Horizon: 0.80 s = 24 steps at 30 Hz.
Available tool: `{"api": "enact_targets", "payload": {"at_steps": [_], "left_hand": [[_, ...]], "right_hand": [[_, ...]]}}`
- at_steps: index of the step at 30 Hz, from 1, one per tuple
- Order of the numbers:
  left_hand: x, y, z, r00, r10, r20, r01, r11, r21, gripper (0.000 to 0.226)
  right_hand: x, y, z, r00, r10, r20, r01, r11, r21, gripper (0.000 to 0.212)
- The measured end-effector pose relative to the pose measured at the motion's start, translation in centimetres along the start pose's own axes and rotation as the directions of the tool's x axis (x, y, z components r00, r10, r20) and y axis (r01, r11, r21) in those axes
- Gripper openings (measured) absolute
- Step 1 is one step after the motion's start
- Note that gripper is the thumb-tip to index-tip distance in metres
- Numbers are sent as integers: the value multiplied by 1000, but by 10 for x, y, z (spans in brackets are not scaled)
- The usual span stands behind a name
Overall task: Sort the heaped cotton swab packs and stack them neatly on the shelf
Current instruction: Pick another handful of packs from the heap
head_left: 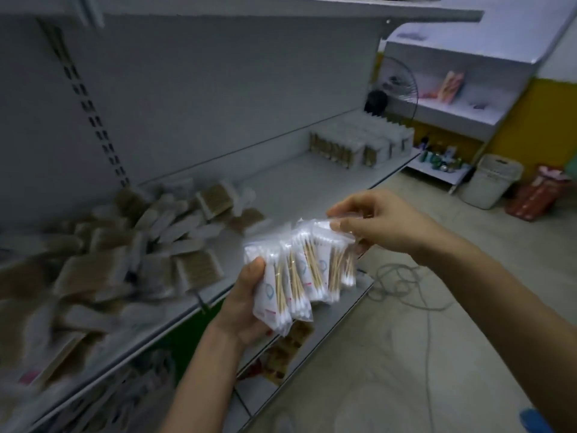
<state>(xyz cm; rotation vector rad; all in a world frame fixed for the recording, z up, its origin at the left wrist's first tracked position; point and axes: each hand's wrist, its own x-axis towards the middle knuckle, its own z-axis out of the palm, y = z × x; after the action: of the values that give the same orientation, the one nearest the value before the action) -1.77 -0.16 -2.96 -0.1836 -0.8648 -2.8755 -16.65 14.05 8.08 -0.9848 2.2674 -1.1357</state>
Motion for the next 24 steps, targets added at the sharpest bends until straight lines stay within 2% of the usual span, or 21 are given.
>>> {"api": "enact_targets", "payload": {"at_steps": [2,4,8,12,15,17,21,24], "left_hand": [[45,-2,-8,999,-23,-23,22,999,-23,52],[84,-1,-7,996,-57,-62,60,997,40,60],[139,-2,-24,971,-46,-236,37,999,-39,86],[186,-9,-28,944,-89,-317,69,995,-75,85],[219,-17,-26,926,-46,-375,15,996,-85,80],[240,-22,-29,879,21,-477,-63,995,-72,81],[284,-42,-36,769,127,-627,-228,970,-83,79],[311,-63,-38,669,147,-728,-332,936,-117,82]], "right_hand": [[30,13,-28,1000,24,0,-24,999,-46,31],[55,27,-54,999,41,-10,-41,995,-85,37],[98,57,-90,998,43,-46,-46,997,-59,20],[147,87,-92,999,-32,-4,32,996,-79,8],[190,115,-105,988,-134,73,144,978,-149,24],[224,133,-130,978,-176,111,194,964,-180,31],[297,176,-186,942,-332,55,330,878,-346,29],[345,204,-202,861,-484,156,492,713,-499,28]]}}
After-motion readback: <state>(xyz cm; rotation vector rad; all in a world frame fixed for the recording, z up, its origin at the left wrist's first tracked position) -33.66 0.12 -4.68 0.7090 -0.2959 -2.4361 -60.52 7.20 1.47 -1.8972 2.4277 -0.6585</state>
